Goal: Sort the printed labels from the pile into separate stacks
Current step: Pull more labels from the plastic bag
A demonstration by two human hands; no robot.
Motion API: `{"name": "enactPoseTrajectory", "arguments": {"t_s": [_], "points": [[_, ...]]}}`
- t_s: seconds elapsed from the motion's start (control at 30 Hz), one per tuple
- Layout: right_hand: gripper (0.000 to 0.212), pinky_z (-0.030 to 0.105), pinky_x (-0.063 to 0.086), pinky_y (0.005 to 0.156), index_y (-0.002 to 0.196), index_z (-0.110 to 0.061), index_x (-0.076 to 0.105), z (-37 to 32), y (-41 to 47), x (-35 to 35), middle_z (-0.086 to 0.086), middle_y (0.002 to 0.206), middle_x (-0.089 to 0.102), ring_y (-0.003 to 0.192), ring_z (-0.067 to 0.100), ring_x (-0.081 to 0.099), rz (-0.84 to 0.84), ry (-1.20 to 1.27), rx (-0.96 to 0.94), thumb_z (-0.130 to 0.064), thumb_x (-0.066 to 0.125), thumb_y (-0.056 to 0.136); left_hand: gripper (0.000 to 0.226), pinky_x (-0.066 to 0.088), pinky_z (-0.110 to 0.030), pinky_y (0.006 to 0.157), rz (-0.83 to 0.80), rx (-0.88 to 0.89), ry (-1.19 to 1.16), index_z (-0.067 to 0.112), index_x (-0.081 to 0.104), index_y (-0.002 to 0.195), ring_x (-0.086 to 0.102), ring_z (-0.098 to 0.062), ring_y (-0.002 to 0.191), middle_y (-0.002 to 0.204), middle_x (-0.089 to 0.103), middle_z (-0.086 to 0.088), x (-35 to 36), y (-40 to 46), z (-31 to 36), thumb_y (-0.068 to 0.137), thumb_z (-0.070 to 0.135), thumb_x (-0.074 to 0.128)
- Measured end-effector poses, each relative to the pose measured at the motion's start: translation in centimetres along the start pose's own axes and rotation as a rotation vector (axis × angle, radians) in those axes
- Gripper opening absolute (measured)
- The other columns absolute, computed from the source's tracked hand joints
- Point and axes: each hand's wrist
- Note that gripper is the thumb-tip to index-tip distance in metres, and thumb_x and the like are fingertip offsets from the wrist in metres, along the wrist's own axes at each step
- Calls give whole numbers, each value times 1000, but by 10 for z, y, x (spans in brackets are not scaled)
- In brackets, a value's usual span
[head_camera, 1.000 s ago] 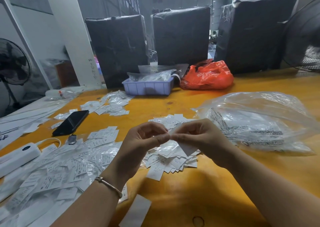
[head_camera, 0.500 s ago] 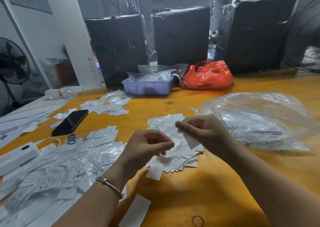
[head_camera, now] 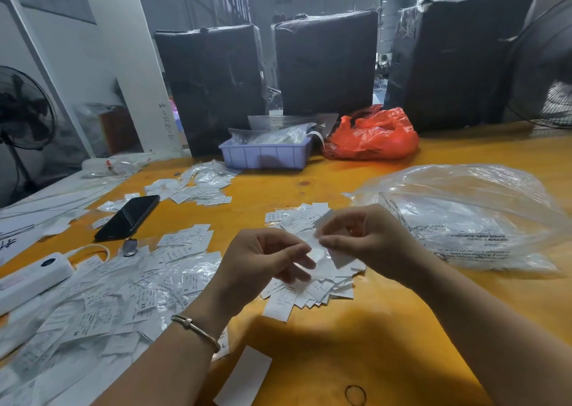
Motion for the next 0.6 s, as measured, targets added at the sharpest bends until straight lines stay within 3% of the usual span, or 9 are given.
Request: {"name": "enactPoseTrajectory", "arguments": {"t_s": [0.1,0.23,0.43,0.53,0.6], "points": [[48,37,59,66,103,-25,66,-1,1,-7,10,86,69,73,29,65,170,135,8,15,61,77,23,57,-26,56,31,27,5,-1,72,88,73,-27,67,77,75,-12,-2,0,0,80,21,72],[71,46,59,66,134,-21,43,1,0,-8,18,85,65,76,34,65,242,197,-29,13,65,77,26,55,-25,56,54,47,-4,2,72,83,71,-23,64,73,74,-12,-2,0,0,74,26,77],[62,32,58,57,136,-30,48,2,-2,-6,1,77,67,57,10,57,308,47,-71,1,65,85,20,52,-21,56,74,69,12,8,73,80,69,-20,64,72,73,-9,-2,1,-2,72,26,77],[57,28,58,61,132,-15,47,-1,-2,-3,9,81,69,63,9,63,312,126,-48,4,68,82,27,52,-20,57,64,82,15,4,74,81,69,-19,63,71,73,-9,-2,0,-2,70,28,78],[37,21,54,59,112,-3,56,-8,-2,-5,12,83,71,62,8,63,357,275,-79,8,69,80,30,53,-22,58,60,86,20,3,74,81,69,-19,62,70,73,-10,-2,0,-1,69,30,79]]}}
Point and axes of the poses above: each hand's wrist, its own y-axis towards the middle knuckle, its own x-axis out of the palm, z = x × y
